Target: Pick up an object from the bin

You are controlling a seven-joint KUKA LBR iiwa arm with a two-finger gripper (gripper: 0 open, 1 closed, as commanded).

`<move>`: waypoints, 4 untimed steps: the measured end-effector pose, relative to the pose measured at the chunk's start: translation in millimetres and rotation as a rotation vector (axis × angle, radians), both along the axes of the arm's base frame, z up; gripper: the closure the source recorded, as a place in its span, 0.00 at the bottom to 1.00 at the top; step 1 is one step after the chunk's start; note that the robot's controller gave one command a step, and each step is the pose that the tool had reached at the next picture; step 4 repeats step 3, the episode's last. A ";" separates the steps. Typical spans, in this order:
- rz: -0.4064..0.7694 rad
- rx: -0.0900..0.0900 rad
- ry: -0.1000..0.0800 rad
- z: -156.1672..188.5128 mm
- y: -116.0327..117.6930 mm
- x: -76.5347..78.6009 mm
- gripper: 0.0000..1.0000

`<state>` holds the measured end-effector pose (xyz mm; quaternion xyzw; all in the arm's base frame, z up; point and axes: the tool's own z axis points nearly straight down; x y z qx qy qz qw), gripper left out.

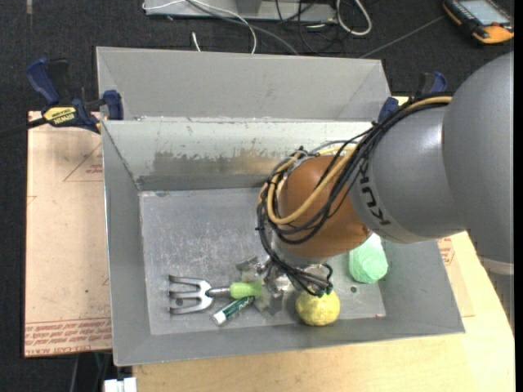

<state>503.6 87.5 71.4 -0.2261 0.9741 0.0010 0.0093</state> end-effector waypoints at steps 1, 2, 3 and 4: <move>0.000 -0.001 0.011 38.3 0.3 -3.6 1.00; -0.001 0.000 0.013 84.4 0.7 -3.4 1.00; -0.001 0.000 0.008 118.5 0.8 -2.1 1.00; -0.001 0.000 0.008 118.5 0.8 -2.1 1.00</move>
Offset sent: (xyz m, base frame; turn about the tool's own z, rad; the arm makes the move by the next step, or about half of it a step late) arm -0.0040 0.0001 0.1150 -0.0003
